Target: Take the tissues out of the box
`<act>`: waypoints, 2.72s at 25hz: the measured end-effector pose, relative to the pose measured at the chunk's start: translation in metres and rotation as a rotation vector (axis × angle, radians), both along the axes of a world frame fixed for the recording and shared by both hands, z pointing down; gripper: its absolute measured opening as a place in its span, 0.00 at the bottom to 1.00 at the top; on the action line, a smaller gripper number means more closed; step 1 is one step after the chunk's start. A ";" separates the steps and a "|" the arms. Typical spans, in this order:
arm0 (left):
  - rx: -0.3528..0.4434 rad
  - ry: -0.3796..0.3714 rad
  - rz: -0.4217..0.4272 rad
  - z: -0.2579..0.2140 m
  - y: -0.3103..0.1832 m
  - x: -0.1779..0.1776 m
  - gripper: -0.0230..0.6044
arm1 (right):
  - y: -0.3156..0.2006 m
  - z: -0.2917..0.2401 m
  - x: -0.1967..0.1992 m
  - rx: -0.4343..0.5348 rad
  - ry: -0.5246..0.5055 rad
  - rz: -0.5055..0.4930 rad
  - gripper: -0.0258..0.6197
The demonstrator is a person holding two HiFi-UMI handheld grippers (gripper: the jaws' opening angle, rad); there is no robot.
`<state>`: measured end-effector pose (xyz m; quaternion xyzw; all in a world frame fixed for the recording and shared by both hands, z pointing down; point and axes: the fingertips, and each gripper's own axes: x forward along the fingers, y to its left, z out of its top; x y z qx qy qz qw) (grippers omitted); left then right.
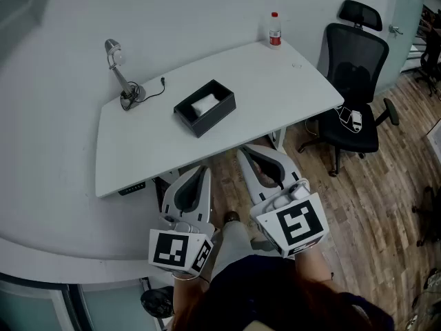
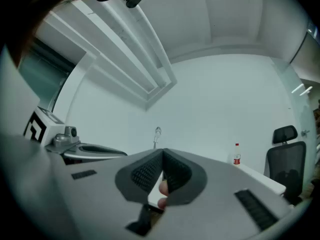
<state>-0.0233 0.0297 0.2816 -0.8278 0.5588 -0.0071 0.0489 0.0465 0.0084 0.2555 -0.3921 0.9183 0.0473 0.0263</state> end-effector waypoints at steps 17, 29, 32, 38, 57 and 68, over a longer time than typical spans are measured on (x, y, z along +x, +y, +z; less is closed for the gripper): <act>-0.023 0.016 -0.002 0.004 -0.042 -0.019 0.08 | -0.038 0.005 -0.020 -0.024 0.007 -0.013 0.07; -0.032 0.031 -0.004 0.004 -0.078 -0.041 0.08 | -0.075 0.013 -0.047 -0.026 0.104 -0.018 0.07; -0.036 0.034 -0.002 0.004 -0.087 -0.048 0.08 | -0.085 0.014 -0.054 -0.033 0.109 -0.015 0.07; -0.046 0.049 -0.001 0.006 -0.106 -0.060 0.08 | -0.105 0.016 -0.066 -0.059 0.114 -0.017 0.07; -0.077 0.079 0.025 0.010 -0.169 -0.095 0.08 | -0.170 0.034 -0.098 -0.119 0.207 0.022 0.07; -0.091 0.090 0.050 0.012 -0.203 -0.115 0.08 | -0.201 0.042 -0.118 -0.157 0.252 0.035 0.09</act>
